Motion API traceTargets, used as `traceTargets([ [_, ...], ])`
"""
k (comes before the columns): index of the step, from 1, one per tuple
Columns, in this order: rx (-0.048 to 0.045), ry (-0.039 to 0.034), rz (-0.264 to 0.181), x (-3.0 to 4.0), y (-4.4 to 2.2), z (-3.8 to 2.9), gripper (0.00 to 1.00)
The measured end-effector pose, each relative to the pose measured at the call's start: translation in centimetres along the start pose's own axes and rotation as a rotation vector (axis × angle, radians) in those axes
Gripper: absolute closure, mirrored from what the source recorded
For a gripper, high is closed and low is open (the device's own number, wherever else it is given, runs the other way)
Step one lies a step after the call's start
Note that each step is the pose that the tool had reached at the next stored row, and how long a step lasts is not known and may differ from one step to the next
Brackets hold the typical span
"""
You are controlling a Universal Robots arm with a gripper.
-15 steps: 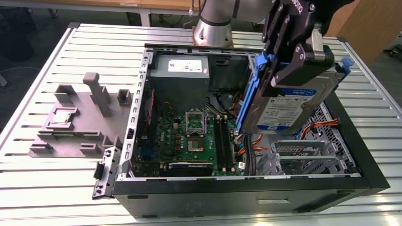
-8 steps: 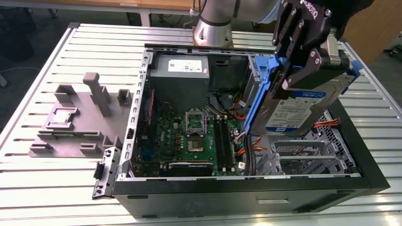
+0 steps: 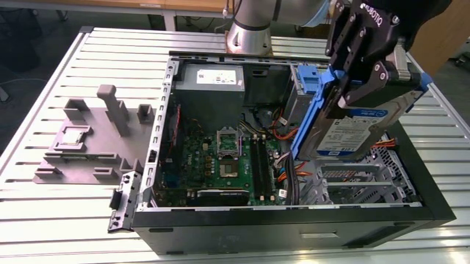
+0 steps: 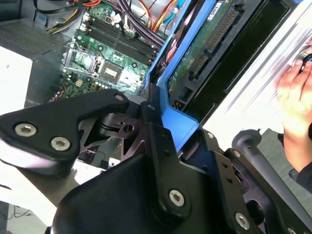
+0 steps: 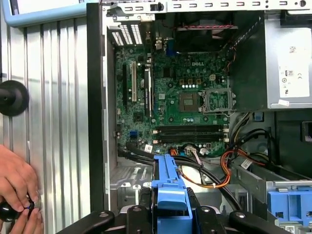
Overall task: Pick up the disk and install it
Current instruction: 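Insert the disk into the insertion slot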
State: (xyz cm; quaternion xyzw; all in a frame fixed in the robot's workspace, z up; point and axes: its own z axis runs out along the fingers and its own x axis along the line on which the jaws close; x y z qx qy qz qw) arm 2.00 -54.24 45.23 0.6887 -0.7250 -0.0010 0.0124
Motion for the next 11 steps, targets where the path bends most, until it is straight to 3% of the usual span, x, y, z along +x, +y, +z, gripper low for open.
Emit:
traceTargets([
  [11,0.0003,0.0039,-0.007,0.00,-1.41,0.10,0.63],
])
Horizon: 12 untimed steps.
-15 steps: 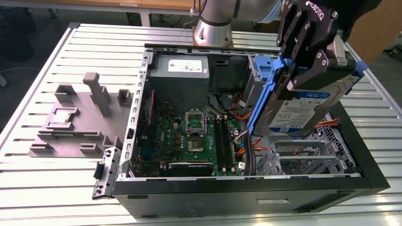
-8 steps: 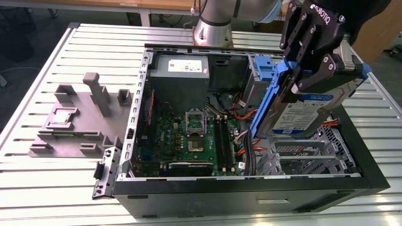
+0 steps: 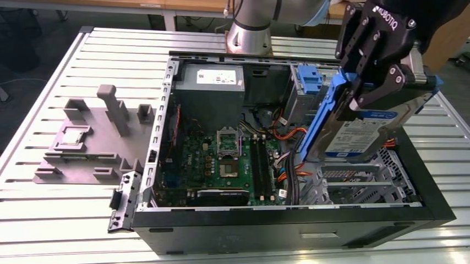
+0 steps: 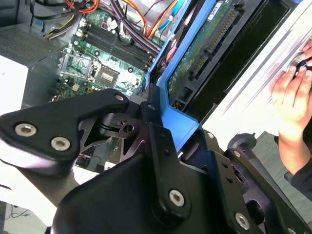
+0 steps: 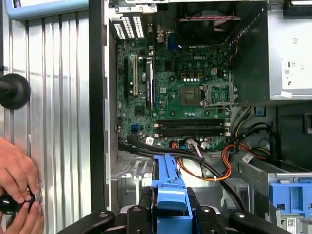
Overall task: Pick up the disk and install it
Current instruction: 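Insert the disk into the insertion slot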
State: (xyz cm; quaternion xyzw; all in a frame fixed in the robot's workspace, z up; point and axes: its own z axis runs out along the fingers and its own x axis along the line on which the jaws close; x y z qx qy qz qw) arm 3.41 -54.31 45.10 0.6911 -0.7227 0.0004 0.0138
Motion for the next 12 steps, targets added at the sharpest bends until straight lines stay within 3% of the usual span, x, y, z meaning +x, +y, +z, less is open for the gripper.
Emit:
traceTargets([
  [7,-0.0008,0.0005,0.000,-0.08,-1.69,0.10,0.63],
  [12,-0.0009,0.0007,0.000,-0.09,-2.22,0.32,0.63],
])
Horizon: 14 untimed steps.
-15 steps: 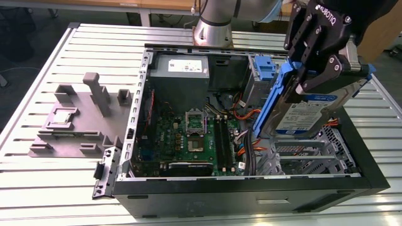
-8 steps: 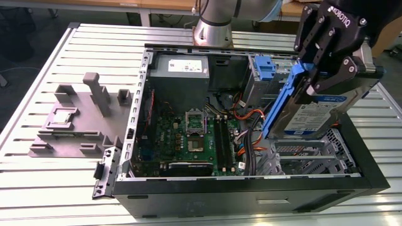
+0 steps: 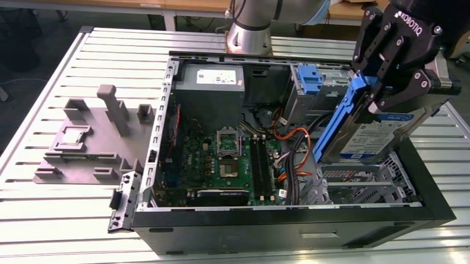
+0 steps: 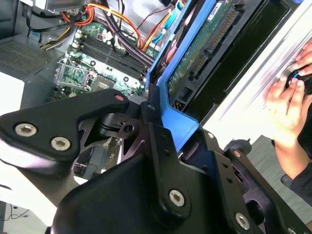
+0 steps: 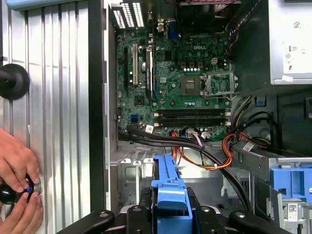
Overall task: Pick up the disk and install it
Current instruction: 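Insert the disk into the insertion slot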
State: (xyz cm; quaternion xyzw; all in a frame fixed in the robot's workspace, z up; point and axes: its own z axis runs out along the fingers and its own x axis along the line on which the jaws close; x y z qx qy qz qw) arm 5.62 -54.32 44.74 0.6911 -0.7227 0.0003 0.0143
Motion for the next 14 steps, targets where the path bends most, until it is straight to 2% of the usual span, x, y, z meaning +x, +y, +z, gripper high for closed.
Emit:
traceTargets([
  [8,0.0000,0.0008,0.000,0.63,-1.20,0.38,0.63],
  [14,0.0000,0.0026,0.000,1.29,-1.39,0.61,0.63],
])
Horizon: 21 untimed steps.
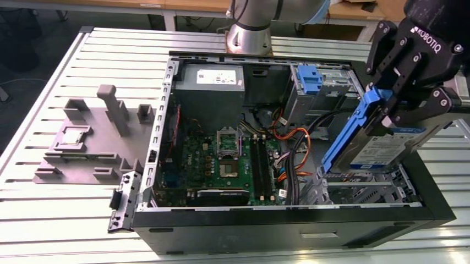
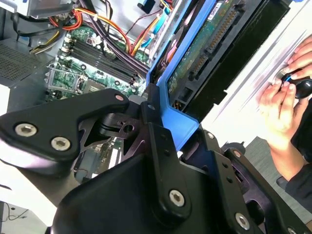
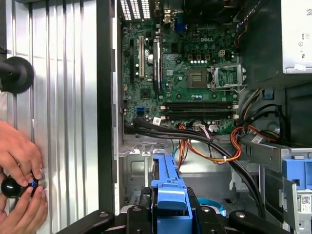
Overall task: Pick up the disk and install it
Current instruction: 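Insert the disk into the insertion slot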
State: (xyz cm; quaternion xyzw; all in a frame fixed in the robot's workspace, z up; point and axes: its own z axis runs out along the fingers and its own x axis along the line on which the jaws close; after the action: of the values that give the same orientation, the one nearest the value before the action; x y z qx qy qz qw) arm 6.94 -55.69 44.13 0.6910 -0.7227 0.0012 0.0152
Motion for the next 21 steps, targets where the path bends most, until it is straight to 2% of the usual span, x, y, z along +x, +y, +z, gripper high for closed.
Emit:
traceTargets([
  [11,0.0000,0.0002,0.004,0.34,-0.30,0.59,0.63],
  [21,-0.0010,-0.0010,0.003,0.34,-0.36,1.01,0.63],
])
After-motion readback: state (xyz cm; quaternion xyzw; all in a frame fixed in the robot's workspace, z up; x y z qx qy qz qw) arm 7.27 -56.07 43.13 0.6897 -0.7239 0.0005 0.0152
